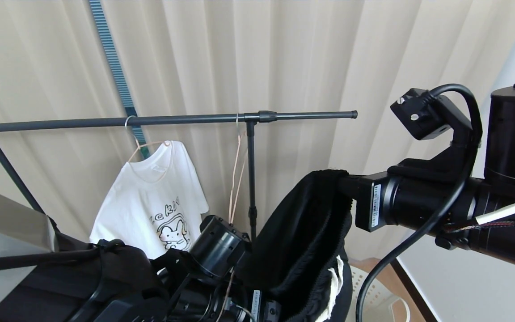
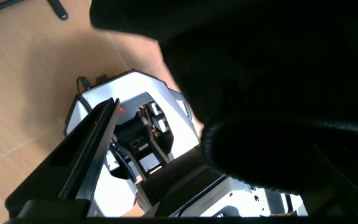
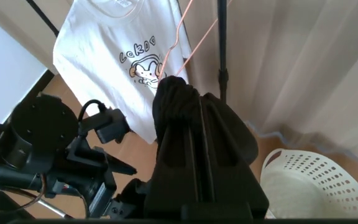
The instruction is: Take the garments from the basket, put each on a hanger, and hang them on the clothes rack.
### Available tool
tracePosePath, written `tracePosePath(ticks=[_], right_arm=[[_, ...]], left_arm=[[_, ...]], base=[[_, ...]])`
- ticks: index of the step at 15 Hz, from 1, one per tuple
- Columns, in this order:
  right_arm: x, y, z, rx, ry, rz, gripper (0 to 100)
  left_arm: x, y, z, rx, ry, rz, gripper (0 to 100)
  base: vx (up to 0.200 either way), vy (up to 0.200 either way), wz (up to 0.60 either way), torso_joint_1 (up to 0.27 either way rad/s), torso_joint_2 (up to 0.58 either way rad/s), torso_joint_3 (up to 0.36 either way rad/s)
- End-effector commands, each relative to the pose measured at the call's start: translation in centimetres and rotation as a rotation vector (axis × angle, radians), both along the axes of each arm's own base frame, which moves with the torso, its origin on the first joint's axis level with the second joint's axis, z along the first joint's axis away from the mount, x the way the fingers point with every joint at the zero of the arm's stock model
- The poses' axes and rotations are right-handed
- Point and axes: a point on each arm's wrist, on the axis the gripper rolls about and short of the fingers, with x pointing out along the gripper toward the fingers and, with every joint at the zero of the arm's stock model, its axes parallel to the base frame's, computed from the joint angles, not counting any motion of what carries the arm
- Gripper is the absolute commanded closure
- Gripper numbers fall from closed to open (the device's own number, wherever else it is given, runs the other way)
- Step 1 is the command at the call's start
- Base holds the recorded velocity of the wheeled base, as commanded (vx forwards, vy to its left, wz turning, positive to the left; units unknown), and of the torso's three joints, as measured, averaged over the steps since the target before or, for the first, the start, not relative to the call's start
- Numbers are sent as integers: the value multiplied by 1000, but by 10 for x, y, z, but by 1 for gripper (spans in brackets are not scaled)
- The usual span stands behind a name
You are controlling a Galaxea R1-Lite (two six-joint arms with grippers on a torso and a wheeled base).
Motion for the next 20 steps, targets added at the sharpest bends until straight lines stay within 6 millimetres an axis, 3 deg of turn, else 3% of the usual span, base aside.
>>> tracePosePath(ticks=[1, 4, 9, 13, 16, 20], right_arm=[[0, -3, 4, 10, -13, -9, 100], [9, -14, 4, -14, -22, -61, 100], [23, -32, 0, -182, -66, -191, 100], [16, -43, -15, -422, 59, -179, 100], [3, -50, -31, -652, 180, -72, 100], [-2, -43, -31, -659, 183, -31, 100]], left_arm=[[0, -1, -5, 18, 6, 1, 100], [-5, 7, 4, 63, -71, 55, 100], [-20, 30, 46, 57, -218, 103, 100], [-20, 52, 79, 73, -371, 152, 100], [-10, 51, 93, 64, -431, 183, 100], [-7, 48, 101, 46, -457, 182, 100]], base=[[0, 0, 0, 0, 0, 0], [0, 0, 0, 0, 0, 0], [0, 0, 0, 0, 0, 0], [0, 0, 0, 0, 0, 0], [0, 0, 0, 0, 0, 0], [0, 0, 0, 0, 0, 0]])
